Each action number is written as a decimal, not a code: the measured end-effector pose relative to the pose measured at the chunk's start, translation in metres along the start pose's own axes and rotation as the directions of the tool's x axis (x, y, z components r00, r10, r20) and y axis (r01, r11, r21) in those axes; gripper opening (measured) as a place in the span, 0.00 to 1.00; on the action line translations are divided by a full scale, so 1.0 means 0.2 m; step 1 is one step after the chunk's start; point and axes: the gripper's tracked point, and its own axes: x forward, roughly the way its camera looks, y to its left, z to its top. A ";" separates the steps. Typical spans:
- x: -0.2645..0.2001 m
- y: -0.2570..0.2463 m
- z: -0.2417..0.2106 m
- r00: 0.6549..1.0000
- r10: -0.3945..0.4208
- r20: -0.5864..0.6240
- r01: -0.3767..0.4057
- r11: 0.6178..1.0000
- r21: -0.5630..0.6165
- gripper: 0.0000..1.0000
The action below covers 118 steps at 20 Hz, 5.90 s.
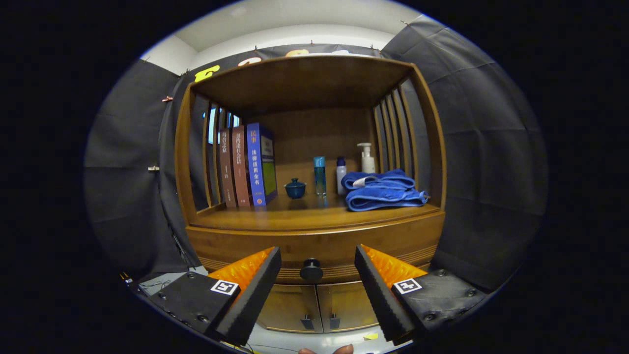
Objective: Pull open the drawer, take out the items inside it, and place them on the countertop above the cabinet.
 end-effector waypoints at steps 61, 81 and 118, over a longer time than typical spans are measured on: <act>-0.51 0.11 0.19 0.928 0.090 -0.361 -0.102 0.995 -0.016 0.99; 0.20 0.22 -0.56 0.357 0.013 -0.934 0.063 0.997 0.038 0.87; 0.57 0.04 0.22 0.558 -0.006 -0.830 0.046 0.999 0.024 0.39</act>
